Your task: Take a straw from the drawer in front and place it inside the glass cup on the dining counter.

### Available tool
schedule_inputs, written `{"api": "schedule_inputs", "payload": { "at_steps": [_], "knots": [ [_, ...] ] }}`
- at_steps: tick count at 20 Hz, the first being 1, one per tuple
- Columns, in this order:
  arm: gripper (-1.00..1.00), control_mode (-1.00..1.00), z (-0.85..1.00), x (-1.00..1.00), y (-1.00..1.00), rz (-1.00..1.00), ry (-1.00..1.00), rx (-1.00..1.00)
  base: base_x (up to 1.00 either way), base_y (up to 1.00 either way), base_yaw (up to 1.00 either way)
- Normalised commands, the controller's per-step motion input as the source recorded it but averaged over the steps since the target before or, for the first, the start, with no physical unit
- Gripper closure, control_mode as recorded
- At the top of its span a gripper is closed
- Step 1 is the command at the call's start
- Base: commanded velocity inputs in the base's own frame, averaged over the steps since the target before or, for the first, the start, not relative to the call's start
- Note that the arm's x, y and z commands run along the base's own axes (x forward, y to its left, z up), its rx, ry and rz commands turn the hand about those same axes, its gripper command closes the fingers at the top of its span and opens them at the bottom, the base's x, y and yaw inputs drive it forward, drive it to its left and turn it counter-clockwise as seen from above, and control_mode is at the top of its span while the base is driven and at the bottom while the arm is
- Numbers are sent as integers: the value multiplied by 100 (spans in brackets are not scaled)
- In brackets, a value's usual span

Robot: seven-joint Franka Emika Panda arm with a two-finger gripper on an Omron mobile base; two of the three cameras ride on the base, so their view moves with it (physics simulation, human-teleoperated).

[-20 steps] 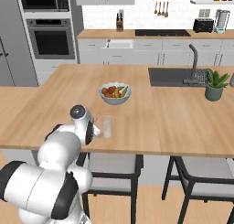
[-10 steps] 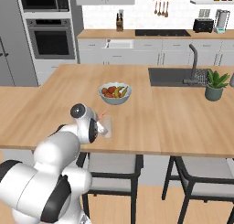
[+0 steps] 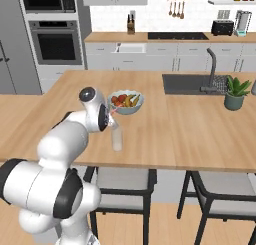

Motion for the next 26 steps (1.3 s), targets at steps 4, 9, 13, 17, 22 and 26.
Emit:
{"api": "schedule_inputs", "payload": {
  "at_steps": [4, 9, 13, 17, 22, 26],
  "knots": [
    [100, -100, 51, 18, 0, -12, 1, 4, 0, 0, 0],
    [100, -100, 47, 1, 2, -18, 5, 20, 0, 0, 0],
    [100, -100, 16, 0, 9, -29, 3, 32, 0, 0, 0],
    [100, -100, 4, 0, 11, -33, 0, 35, 0, 0, 0],
    [100, -100, 0, -33, 2, -35, 1, 48, 0, 0, 0],
    [100, -100, 0, -51, 0, -35, 0, 55, 0, 0, 0]
  ]
}}
